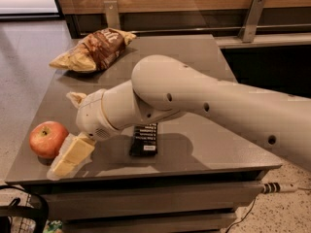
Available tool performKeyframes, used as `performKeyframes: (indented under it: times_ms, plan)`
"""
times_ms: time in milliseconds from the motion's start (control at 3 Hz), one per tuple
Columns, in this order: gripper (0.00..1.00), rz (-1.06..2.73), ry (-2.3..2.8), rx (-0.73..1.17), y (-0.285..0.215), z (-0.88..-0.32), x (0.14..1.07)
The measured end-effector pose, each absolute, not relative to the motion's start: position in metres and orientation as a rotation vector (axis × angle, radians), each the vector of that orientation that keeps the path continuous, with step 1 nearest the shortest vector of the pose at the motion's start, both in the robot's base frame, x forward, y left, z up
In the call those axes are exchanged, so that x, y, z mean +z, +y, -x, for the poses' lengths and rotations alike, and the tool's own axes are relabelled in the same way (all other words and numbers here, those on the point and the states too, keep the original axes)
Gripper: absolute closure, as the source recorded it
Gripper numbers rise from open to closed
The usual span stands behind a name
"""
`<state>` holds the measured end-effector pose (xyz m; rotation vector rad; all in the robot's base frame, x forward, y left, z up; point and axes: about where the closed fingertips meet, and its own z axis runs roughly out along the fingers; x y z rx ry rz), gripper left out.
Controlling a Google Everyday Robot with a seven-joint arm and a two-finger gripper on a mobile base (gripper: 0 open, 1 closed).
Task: Move apple near brown chip bag
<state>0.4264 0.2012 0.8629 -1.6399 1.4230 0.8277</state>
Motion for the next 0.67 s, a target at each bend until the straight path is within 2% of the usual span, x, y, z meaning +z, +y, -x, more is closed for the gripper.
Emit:
performKeyframes:
  times_ms: [333,667]
  plan:
    - [0.01,1.642,1.376,0.887,0.2205,-0.4275,0.8469]
    - [0.24,1.640,1.347,0.907,0.2279,-0.4283,0.8397]
